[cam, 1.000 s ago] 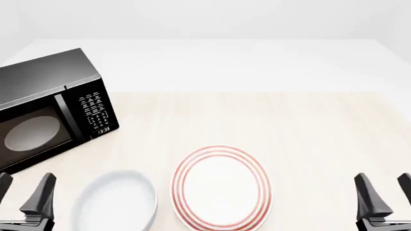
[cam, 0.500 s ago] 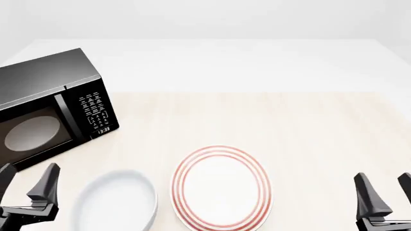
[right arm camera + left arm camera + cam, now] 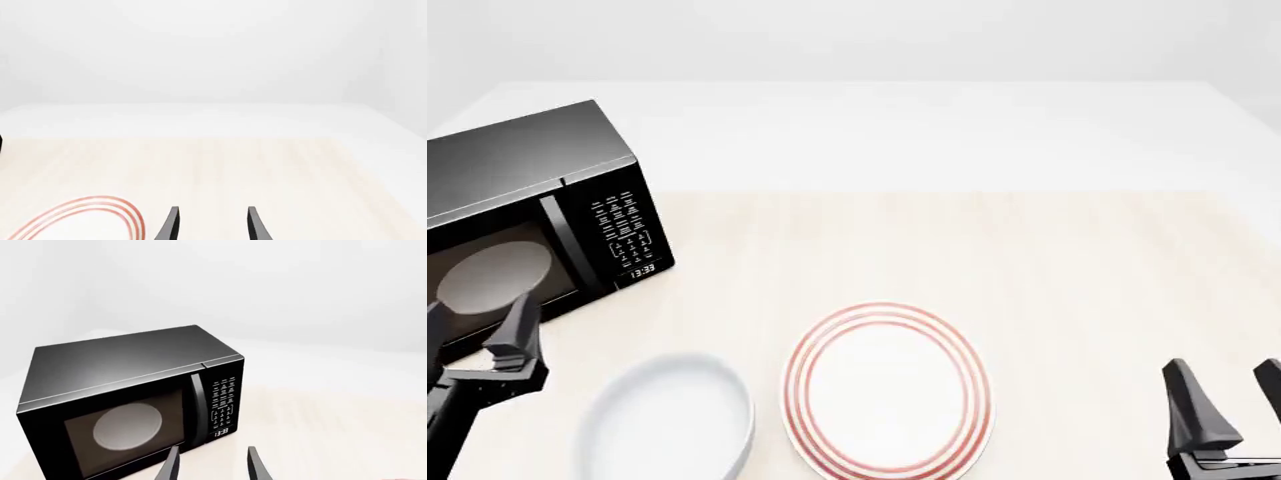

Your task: Open the microwave.

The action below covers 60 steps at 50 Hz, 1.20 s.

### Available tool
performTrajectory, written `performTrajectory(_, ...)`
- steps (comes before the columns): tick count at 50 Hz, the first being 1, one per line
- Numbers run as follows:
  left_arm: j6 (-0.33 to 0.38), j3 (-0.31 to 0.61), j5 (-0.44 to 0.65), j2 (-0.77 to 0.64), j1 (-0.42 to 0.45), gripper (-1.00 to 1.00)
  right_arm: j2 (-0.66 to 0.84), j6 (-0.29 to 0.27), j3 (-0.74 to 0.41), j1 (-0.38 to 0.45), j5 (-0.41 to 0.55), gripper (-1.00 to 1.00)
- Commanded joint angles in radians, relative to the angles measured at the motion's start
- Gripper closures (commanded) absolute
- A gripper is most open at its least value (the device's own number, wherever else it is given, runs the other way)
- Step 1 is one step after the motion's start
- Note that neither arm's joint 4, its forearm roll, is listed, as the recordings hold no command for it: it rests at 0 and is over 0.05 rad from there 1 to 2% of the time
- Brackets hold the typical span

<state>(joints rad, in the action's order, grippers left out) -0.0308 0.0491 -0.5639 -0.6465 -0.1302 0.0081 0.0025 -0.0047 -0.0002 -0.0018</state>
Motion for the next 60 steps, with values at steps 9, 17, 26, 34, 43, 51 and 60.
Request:
performTrajectory(9, -0.035, 0.03, -0.298, -0.322, -0.008, -1.0, 0.0, 0.0, 0.0, 0.0, -0.001, -1.0)
performTrajectory(17, -0.029, 0.079, -0.409, -0.495, 0.011, -1.0, 0.002, 0.0, 0.001, 0.0, -0.003, -1.0)
performTrajectory(26, -0.022, 0.17, -0.33, -0.522, 0.017, -1.0, 0.003, 0.0, 0.001, 0.0, -0.005, -1.0)
performTrajectory(34, -0.015, 0.206, -0.34, -0.579, 0.009, -1.0, 0.004, 0.0, 0.001, 0.0, -0.005, -1.0)
performTrajectory(43, -0.021, 0.244, -0.356, -0.646, 0.004, -1.0, 0.003, 0.0, 0.001, 0.0, -0.005, -1.0)
performTrajectory(51, -0.035, 0.257, -0.386, -0.716, -0.008, -1.0, 0.004, 0.0, 0.001, 0.0, -0.005, -1.0)
performTrajectory(60, -0.065, 0.271, -0.389, -0.757, -0.006, -1.0, 0.003, 0.0, 0.001, 0.0, -0.005, -1.0)
